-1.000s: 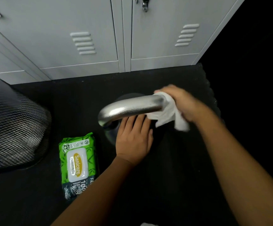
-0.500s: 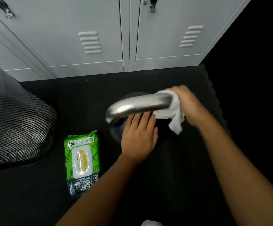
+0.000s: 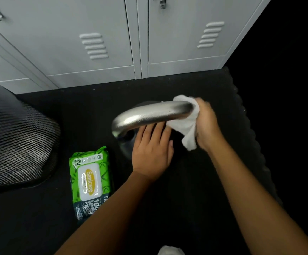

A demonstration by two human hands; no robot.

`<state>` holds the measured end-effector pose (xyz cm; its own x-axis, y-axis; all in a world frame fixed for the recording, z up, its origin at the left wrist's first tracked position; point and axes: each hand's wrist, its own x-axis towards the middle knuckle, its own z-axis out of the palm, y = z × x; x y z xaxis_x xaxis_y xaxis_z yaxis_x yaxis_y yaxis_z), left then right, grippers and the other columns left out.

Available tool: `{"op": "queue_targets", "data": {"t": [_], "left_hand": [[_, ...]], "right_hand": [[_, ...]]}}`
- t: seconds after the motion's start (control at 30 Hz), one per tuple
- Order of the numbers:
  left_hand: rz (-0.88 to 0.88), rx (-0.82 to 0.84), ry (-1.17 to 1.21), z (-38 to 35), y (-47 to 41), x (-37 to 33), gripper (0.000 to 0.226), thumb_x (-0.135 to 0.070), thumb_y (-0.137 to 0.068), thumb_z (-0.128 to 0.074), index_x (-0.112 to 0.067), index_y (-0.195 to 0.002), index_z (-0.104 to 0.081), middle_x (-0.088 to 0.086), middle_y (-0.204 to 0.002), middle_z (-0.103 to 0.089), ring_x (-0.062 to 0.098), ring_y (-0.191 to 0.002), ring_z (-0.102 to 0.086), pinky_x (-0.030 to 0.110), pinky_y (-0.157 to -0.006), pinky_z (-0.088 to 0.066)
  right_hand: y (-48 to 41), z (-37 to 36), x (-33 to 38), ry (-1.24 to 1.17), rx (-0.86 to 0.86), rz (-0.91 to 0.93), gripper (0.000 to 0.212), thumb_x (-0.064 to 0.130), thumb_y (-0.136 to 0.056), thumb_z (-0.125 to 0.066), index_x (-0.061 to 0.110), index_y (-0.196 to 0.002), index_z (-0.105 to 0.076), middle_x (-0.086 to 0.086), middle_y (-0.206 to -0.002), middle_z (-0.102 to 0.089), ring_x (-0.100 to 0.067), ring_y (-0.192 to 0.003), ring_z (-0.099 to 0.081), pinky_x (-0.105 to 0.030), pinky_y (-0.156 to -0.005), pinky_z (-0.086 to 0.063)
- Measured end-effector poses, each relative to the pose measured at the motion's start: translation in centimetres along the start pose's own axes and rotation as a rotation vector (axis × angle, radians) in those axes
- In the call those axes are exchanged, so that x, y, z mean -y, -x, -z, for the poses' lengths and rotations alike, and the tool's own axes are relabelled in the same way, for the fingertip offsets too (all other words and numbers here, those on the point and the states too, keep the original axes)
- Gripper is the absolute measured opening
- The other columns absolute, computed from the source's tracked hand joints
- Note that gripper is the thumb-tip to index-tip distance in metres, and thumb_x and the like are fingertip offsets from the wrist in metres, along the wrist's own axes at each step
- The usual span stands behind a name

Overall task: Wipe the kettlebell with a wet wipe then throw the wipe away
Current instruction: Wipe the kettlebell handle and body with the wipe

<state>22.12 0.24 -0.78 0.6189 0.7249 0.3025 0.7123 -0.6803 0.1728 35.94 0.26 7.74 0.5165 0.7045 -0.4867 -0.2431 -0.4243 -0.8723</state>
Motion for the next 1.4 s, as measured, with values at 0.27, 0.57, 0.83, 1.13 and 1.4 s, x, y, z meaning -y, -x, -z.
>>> {"op": "queue_targets", "data": {"t": [0.27, 0.57, 0.83, 1.13, 1.4], "left_hand": [[0.055, 0.048, 0.314, 2.1, 0.1, 0.0, 0.045, -0.014, -0.082, -0.054, 0.000, -0.124, -0.051, 0.023, -0.128, -0.053, 0.036, -0.126, -0.038, 0.055, -0.110, -0.025], [0.297, -0.329, 0.576, 13.4, 2.5, -0.1, 0.022, -0.013, -0.091, -0.044, -0.012, -0.104, -0.061, -0.005, -0.106, -0.057, 0.018, -0.103, -0.054, 0.033, -0.091, -0.042], [0.116, 0.684, 0.084, 11.8, -12.0, -1.0, 0.057, -0.055, -0.098, -0.014, -0.018, -0.084, -0.055, -0.001, -0.080, -0.055, 0.018, -0.077, -0.054, 0.037, -0.080, -0.044], [0.183, 0.764, 0.312, 10.7, -12.6, 1.5, 0.043, -0.037, -0.101, -0.024, -0.012, -0.097, -0.059, 0.009, -0.081, -0.058, 0.017, -0.069, -0.053, 0.036, -0.067, -0.044], [0.070, -0.010, 0.117, 9.6, -3.1, 1.7, 0.038, -0.035, -0.098, -0.035, -0.012, -0.121, -0.055, 0.007, -0.113, -0.060, 0.022, -0.102, -0.048, 0.033, -0.088, -0.034]], "right_hand": [[5.1, -4.4, 2.7, 1.219, -0.033, 0.900, 0.035, 0.033, -0.098, -0.032, 0.016, -0.093, -0.061, -0.002, -0.085, -0.062, -0.019, -0.079, -0.056, -0.036, -0.079, -0.043], [8.0, 1.1, -5.7, 0.207, -0.348, 0.676, 0.023, 0.014, -0.092, -0.039, 0.016, -0.083, -0.060, 0.002, -0.078, -0.059, -0.005, -0.076, -0.056, -0.021, -0.068, -0.043], [5.2, -4.2, -7.7, 0.821, -0.073, 0.869, 0.019, 0.018, -0.091, -0.049, 0.010, -0.097, -0.066, -0.007, -0.102, -0.066, -0.020, -0.100, -0.056, -0.034, -0.086, -0.040], [2.7, -4.7, -8.8, 0.901, 0.010, 0.742, 0.050, 0.030, -0.097, -0.031, 0.004, -0.067, -0.062, -0.012, -0.063, -0.063, -0.032, -0.062, -0.063, -0.039, -0.064, -0.056], [1.5, -5.2, -8.8, 1.150, -0.034, 0.840, 0.043, 0.035, -0.089, -0.044, 0.014, -0.126, -0.042, -0.009, -0.121, -0.065, -0.025, -0.118, -0.056, -0.044, -0.106, -0.040]]}}
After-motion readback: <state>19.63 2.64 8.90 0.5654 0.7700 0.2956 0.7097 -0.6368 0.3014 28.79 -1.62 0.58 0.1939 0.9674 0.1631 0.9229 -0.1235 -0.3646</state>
